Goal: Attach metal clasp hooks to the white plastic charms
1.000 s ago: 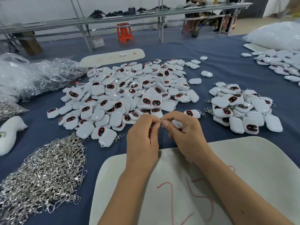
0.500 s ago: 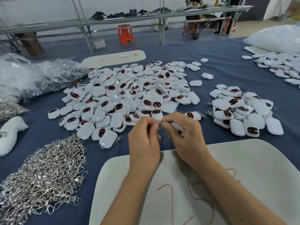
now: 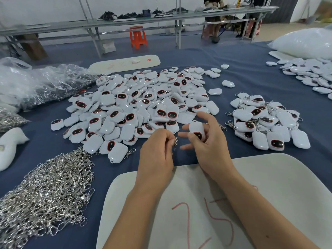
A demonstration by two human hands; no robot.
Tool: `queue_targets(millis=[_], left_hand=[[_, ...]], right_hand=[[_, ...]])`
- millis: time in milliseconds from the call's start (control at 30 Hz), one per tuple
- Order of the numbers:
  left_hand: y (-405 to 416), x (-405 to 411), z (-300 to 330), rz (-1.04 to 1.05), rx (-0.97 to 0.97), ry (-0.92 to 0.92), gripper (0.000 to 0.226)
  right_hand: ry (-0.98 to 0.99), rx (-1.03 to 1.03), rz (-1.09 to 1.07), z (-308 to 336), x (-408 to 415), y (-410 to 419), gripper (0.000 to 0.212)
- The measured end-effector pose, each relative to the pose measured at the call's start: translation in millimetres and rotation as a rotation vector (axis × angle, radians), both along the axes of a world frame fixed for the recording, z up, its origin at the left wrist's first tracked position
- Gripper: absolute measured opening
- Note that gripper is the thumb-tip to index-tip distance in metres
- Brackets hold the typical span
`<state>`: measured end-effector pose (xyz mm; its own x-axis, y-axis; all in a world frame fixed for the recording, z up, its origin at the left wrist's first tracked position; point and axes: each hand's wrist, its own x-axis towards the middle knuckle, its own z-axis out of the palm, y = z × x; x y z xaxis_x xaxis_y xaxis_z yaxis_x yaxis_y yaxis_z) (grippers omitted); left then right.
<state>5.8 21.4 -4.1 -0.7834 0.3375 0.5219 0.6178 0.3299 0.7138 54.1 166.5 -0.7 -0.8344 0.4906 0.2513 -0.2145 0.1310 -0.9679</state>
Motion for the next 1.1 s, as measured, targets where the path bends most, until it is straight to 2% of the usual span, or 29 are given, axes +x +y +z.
queue_targets(millis=[167, 300, 400, 967, 1100], left_hand=[[0.3, -4.5, -4.2, -0.048, -0.010, -0.107, 0.027], [0.0, -5.6, -4.6, -0.059, -0.028, -0.112, 0.025], [0.6, -3.7, -3.6, -0.090, -0.060, -0.099, 0.023], [1.1, 1.8, -1.3, -0.107, -0.154, -0.080, 0.018], [2.3, 0.2, -1.8, -0.046, -0.163, -0.115, 0.018]], right_hand=[[-0.047, 0.228, -0.074, -4.2, -1.1, 2.9, 0.017], [-0.092, 0.090, -0.042, -6.4, -4.0, 1.0, 0.020], [-0.098, 0.213, -0.104, -5.4, -4.2, 3.8, 0.008], [-0.132, 0.292, -0.108, -2.5, -2.6, 3.1, 0.018], [-0.151, 0.381, -0.086, -3.1, -1.3, -1.7, 0.016]])
